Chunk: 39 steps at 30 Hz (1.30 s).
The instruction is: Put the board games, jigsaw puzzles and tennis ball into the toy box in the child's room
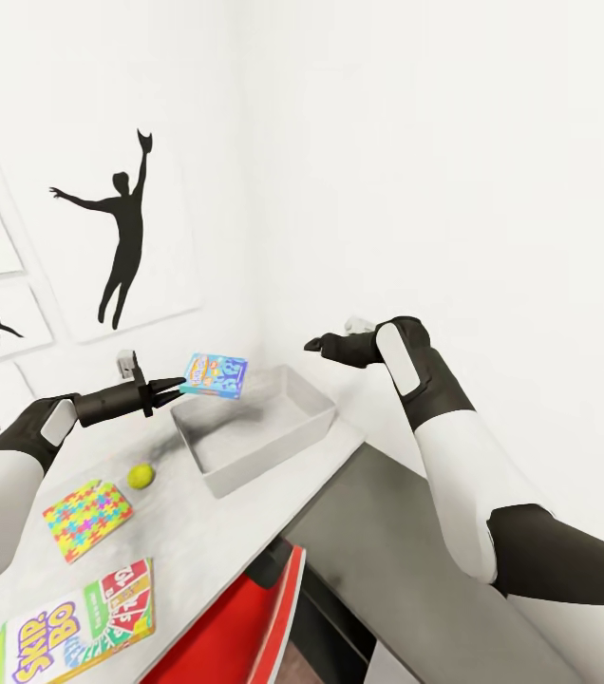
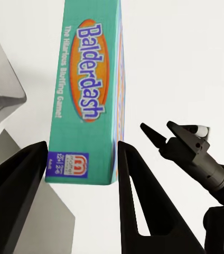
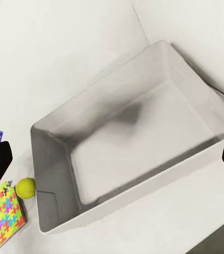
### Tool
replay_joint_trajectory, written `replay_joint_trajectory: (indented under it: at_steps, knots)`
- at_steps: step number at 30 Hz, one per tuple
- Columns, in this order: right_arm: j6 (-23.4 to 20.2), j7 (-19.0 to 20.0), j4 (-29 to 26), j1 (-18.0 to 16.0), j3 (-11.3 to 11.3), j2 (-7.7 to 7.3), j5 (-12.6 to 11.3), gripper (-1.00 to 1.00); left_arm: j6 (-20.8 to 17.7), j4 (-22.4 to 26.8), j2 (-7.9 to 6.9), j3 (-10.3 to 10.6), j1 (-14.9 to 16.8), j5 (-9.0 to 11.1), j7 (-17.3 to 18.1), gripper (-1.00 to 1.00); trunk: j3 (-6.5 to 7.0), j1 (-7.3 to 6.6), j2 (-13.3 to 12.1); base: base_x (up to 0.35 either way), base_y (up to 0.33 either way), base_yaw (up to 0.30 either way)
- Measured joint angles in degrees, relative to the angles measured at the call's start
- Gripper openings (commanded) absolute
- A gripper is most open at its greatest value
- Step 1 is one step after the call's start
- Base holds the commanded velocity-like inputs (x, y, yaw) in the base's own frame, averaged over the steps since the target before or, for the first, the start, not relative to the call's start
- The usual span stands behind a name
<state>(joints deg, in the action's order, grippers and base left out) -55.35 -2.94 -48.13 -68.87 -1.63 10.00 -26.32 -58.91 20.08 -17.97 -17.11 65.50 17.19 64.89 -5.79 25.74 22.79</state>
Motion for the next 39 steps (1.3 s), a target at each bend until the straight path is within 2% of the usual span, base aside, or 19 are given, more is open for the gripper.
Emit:
replay_joint_trajectory:
  at_steps: [26,36,39]
  knots:
    - [-0.22,0.03,-0.2,0.11,0.07,0.0,0.12,1.0,0.14,0.0,0.2,-0.1,0.0,-0.11,-0.28,-1.0,-0.14,0.01,0.0,0.028,0.0,0.0]
    - [-0.78,0.08,-0.49,0.11,0.05,0.0,0.15,1.0,0.63,0.13,0.28,-0.07,0.08,-0.1,-6.31,-1.0,-0.99,0.01,0.0,0.0,0.0,0.0]
    - [-0.64,0.03,-0.62,0.1,-0.02,0.0,0.16,1.0,0.55,0.22,0.28,-0.12,0.08,0.21,-7.02,-1.0,-1.09,0.01,0.0,0.0,0.0,0.0]
